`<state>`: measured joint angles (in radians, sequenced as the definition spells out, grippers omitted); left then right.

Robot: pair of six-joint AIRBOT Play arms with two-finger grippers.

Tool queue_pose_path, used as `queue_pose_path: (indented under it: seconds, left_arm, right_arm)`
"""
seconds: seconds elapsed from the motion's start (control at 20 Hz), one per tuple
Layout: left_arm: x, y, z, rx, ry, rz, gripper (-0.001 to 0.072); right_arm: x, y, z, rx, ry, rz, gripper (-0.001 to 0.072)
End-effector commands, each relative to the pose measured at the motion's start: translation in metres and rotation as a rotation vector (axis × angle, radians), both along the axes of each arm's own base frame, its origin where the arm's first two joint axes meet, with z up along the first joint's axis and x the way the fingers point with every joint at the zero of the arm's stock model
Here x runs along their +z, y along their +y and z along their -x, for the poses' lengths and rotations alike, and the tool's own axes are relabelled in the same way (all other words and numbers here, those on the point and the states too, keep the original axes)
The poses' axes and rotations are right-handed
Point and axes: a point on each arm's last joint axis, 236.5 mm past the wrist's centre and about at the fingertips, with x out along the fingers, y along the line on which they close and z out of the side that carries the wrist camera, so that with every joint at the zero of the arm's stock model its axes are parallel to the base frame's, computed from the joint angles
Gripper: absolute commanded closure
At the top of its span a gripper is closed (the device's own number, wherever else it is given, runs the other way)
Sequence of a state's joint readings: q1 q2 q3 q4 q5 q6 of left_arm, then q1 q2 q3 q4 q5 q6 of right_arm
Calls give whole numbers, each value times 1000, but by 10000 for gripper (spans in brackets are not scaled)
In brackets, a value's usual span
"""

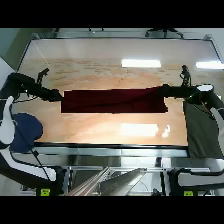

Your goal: Fold the shirts.

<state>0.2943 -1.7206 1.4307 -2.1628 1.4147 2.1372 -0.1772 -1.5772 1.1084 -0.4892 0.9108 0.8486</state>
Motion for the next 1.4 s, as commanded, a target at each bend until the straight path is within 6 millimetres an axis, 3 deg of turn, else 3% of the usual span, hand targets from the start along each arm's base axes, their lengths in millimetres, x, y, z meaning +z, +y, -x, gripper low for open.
queue_pose_path:
  seconds: [0.0,0.1,0.25,0.3,0.35,0.4,0.45,0.55,0.6,0.65,0.7,0.95,1.1,1.15,1.2,1.3,1.35]
  left_arm:
    - [-39,5,-11,-2,81,-27,693]
    - [-46,4,-17,-2,87,-22,692]
    - [-37,5,-28,3,61,-32,689]
    - [-30,4,-33,2,47,-29,604]
    - [-24,3,-38,5,37,-34,222]
    - [-17,4,-43,31,36,-35,12]
    - [-9,4,-44,23,33,-33,12]
    - [8,5,-45,3,28,-33,13]
    - [17,6,-48,11,26,-34,12]
    - [25,8,-50,25,23,-32,13]
    - [32,7,-52,35,26,-32,13]
    - [42,-24,-47,-26,49,-29,13]
    - [42,-55,-46,-88,40,-32,14]
    - [42,-68,-47,-110,28,-35,14]
    - [41,-82,-50,-127,7,-38,13]
    - [41,-110,-59,-151,-49,-45,16]
    - [42,-129,-64,-169,-84,-47,156]
  right_arm:
    - [-47,-3,-11,13,31,41,693]
    - [-52,-3,-11,43,12,62,692]
    - [-41,-13,-22,56,-36,101,691]
    - [-34,-21,-28,51,-52,121,683]
    - [-29,-36,-34,23,-42,143,599]
    - [-25,-51,-36,5,-19,171,342]
    - [-23,-62,-33,11,11,196,187]
    - [-21,-83,-22,30,69,236,177]
    - [-24,-92,-17,26,92,244,57]
    - [-28,-95,-12,33,115,234,1]
    - [-34,-93,-6,45,146,216,1]
    - [-76,-52,26,186,309,115,3]
    - [-89,-28,28,230,325,106,15]
    - [-90,-23,24,233,308,119,72]
    - [-90,-19,19,231,291,130,275]
    - [-85,-13,11,238,260,146,612]
    - [-79,-9,7,249,246,149,691]
